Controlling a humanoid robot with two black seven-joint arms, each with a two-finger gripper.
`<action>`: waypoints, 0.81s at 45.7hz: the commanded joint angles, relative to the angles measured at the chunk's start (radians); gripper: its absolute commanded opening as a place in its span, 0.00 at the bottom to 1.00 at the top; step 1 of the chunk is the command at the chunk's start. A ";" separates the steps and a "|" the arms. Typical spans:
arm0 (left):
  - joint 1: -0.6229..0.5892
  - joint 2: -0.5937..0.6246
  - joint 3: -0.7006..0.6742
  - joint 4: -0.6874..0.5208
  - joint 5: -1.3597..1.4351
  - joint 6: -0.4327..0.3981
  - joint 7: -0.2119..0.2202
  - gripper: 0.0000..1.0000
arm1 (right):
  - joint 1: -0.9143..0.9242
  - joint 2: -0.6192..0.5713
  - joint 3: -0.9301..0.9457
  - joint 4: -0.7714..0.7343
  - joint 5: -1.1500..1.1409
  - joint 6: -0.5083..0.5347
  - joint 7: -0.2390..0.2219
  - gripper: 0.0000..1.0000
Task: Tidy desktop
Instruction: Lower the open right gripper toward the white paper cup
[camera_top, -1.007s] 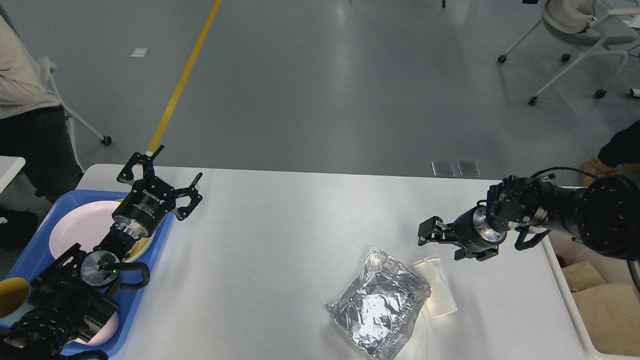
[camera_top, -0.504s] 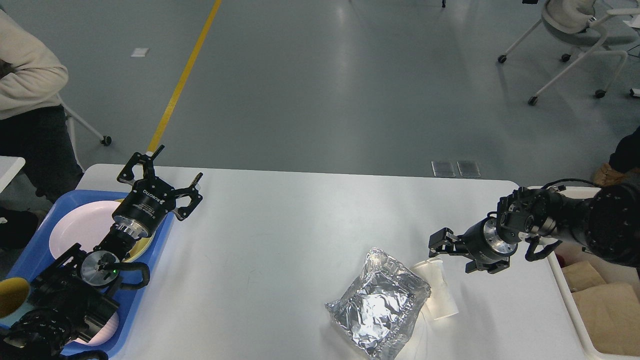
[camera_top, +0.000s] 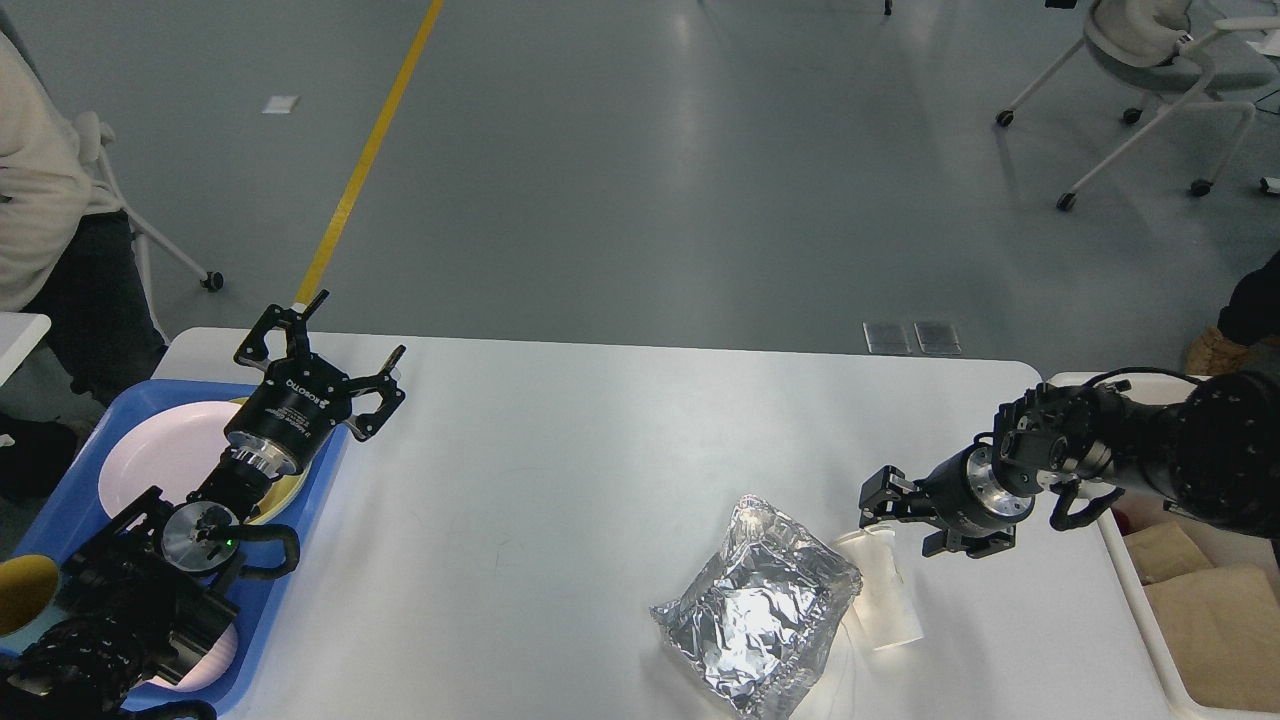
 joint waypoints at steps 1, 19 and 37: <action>0.000 0.000 0.000 0.000 0.000 0.000 0.001 0.97 | 0.006 -0.001 -0.004 0.000 0.001 0.021 -0.002 0.30; 0.000 0.000 0.000 0.000 0.000 0.000 -0.001 0.97 | 0.018 -0.001 -0.013 0.000 -0.013 0.069 -0.002 0.00; 0.000 0.000 0.000 0.000 0.000 0.000 -0.001 0.97 | 0.021 -0.016 -0.020 -0.009 -0.015 0.067 0.000 0.00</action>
